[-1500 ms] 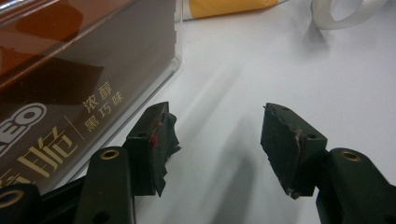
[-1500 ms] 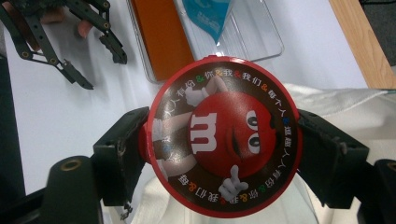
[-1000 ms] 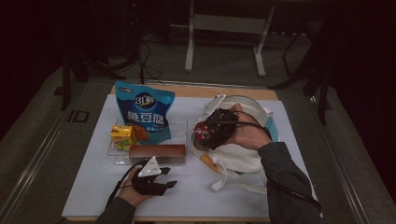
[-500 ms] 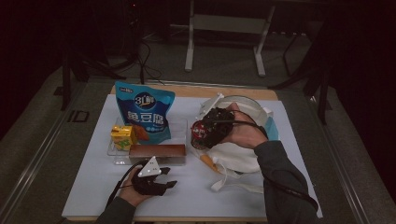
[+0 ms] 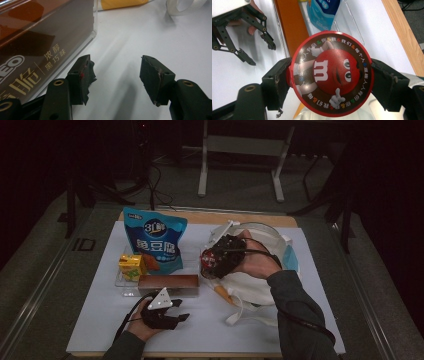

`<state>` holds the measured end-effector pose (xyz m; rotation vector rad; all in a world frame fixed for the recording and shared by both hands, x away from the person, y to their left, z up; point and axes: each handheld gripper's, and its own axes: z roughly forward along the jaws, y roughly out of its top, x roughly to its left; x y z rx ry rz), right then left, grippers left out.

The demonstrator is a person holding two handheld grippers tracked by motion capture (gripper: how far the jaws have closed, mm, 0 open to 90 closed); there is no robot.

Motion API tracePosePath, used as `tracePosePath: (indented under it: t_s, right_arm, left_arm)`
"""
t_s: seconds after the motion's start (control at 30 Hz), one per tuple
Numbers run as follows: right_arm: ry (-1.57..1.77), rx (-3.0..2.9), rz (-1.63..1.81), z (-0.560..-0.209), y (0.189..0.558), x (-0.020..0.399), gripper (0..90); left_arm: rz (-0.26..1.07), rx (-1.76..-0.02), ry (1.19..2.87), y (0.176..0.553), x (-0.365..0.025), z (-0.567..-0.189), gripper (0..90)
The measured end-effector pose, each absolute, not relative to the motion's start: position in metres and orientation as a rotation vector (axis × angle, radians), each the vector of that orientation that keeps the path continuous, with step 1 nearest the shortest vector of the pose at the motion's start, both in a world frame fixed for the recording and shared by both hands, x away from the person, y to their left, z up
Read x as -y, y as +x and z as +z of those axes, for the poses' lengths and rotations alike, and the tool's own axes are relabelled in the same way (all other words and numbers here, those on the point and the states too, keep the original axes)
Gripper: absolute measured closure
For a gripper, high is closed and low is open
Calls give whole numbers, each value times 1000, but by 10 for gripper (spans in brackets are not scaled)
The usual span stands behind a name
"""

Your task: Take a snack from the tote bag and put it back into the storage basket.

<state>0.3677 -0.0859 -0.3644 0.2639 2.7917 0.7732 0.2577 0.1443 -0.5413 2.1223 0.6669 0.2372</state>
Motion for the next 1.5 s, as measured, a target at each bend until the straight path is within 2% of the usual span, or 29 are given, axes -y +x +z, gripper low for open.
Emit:
tracePosePath:
  t_s: [1.5]
  right_arm:
    - [254, -2780, 819, -379, 384, 55, 238]
  left_arm:
    - [235, -664, 2121, 258, -145, -541, 427]
